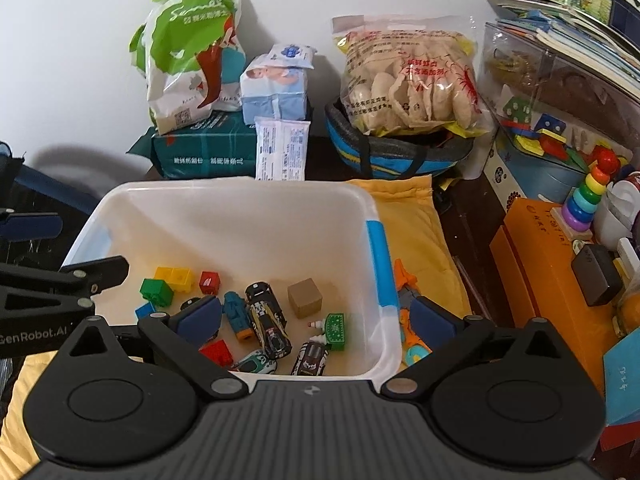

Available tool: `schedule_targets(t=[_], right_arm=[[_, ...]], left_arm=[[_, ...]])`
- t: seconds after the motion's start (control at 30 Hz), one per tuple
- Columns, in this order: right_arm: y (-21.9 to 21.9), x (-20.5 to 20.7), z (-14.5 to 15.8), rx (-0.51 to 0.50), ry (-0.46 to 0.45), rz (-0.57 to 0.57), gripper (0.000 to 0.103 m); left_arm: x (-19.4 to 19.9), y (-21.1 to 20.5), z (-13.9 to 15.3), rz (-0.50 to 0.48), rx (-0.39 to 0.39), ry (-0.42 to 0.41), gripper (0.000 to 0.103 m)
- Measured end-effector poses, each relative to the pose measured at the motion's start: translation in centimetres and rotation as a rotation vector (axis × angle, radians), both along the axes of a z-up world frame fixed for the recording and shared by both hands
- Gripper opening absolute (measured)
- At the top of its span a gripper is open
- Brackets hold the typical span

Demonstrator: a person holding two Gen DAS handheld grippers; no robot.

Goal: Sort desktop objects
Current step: 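Lower the red cube into the bin and open the left gripper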

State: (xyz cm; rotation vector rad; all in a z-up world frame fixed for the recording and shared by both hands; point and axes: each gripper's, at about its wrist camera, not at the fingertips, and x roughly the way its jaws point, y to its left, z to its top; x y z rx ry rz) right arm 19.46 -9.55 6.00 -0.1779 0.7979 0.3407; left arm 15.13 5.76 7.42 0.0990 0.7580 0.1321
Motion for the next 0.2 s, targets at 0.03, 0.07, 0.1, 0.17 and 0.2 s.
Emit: schedule_targets(t=[0.03,0.07,0.1,0.17,0.2], right_arm=[[0.07,0.01,-0.04,-0.001,0.001,0.000,0.103],[0.09,0.04,-0.06,-0.001,0.002,0.000,0.103],[0.10,0.08,-0.07,-0.001,0.004,0.000,0.103],[0.12,0.15,-0.07,-0.003,0.005,-0.001,0.103],[0.13,0.17,-0.08,-0.004,0.005,-0.001,0.103]], left_arm=[[0.03,0.03,0.00,0.000,0.000,0.000,0.079],[0.04,0.05,0.01,-0.002,-0.001,-0.002,0.079],[0.05,0.03,0.01,-0.004,0.001,-0.004,0.079],[0.08,0.03,0.04,-0.008,0.006,-0.007,0.079],[0.03,0.03,0.05,-0.010,0.008,-0.011,0.079]])
